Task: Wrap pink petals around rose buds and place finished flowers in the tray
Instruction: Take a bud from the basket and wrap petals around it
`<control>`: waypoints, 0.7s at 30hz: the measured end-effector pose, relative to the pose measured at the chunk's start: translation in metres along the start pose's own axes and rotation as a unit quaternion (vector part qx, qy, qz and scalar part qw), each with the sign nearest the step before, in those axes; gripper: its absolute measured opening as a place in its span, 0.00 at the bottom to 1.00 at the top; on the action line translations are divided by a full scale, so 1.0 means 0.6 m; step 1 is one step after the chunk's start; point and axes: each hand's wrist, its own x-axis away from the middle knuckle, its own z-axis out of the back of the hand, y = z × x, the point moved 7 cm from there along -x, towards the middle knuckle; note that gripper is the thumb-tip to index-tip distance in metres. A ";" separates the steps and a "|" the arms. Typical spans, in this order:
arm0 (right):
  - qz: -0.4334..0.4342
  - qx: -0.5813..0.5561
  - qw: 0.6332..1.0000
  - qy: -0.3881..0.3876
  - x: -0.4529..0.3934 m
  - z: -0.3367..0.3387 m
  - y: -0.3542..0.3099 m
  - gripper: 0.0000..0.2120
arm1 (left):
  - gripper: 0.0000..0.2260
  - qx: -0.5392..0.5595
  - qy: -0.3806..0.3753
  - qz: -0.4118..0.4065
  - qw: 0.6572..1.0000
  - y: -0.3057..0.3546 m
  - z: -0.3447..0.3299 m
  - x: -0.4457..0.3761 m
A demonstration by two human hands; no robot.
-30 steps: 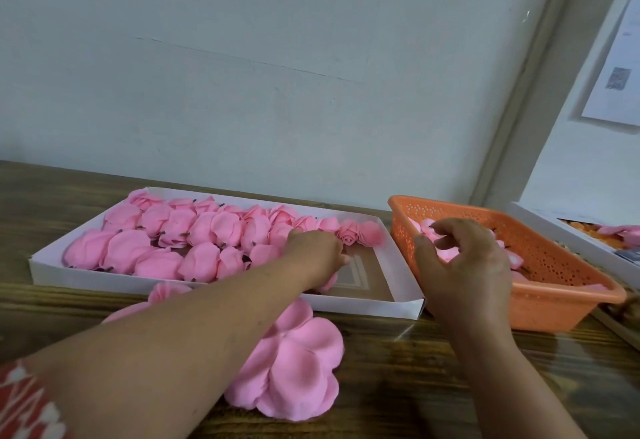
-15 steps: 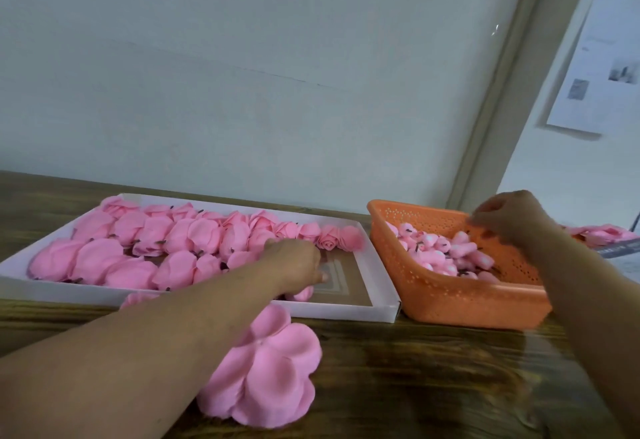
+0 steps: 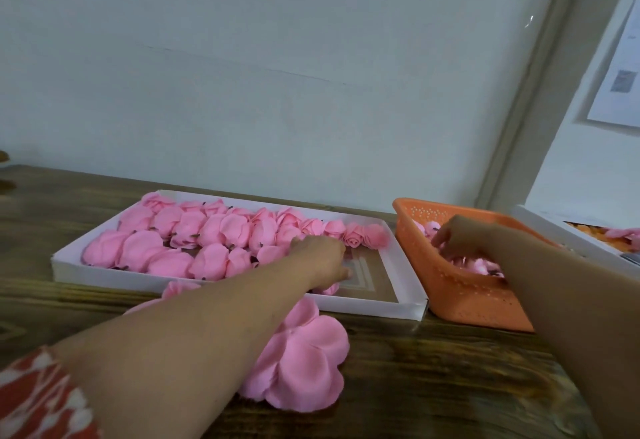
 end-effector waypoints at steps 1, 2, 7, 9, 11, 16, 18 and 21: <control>-0.010 0.023 1.000 -0.007 0.000 -0.004 -0.002 0.14 | 0.10 0.002 -0.001 0.001 1.000 0.000 0.000 0.000; -0.016 0.041 0.999 -0.011 0.001 -0.007 -0.003 0.14 | 0.11 0.003 -0.003 0.001 1.000 -0.001 -0.001 -0.001; -0.024 -0.016 0.999 0.018 0.003 0.000 0.008 0.09 | 0.16 0.064 0.034 -0.012 0.997 0.003 0.011 0.005; -0.032 -0.102 0.993 0.056 0.003 0.012 0.022 0.06 | 0.15 0.083 0.082 -0.029 0.993 0.008 0.036 0.017; -0.031 -0.140 0.986 0.080 0.005 0.022 0.033 0.03 | 0.15 0.102 0.111 -0.044 0.988 0.006 0.062 0.035; -0.014 -0.116 0.992 0.043 0.015 0.021 0.045 0.04 | 0.11 0.100 0.116 -0.066 0.986 -0.038 0.117 0.097; -0.007 -0.058 0.998 0.016 0.017 0.017 0.039 0.07 | 0.09 0.076 0.099 -0.047 0.991 -0.071 0.129 0.122; -0.006 0.029 0.999 -0.034 0.024 0.001 0.015 0.10 | 0.08 0.024 0.053 -0.017 0.998 -0.115 0.139 0.156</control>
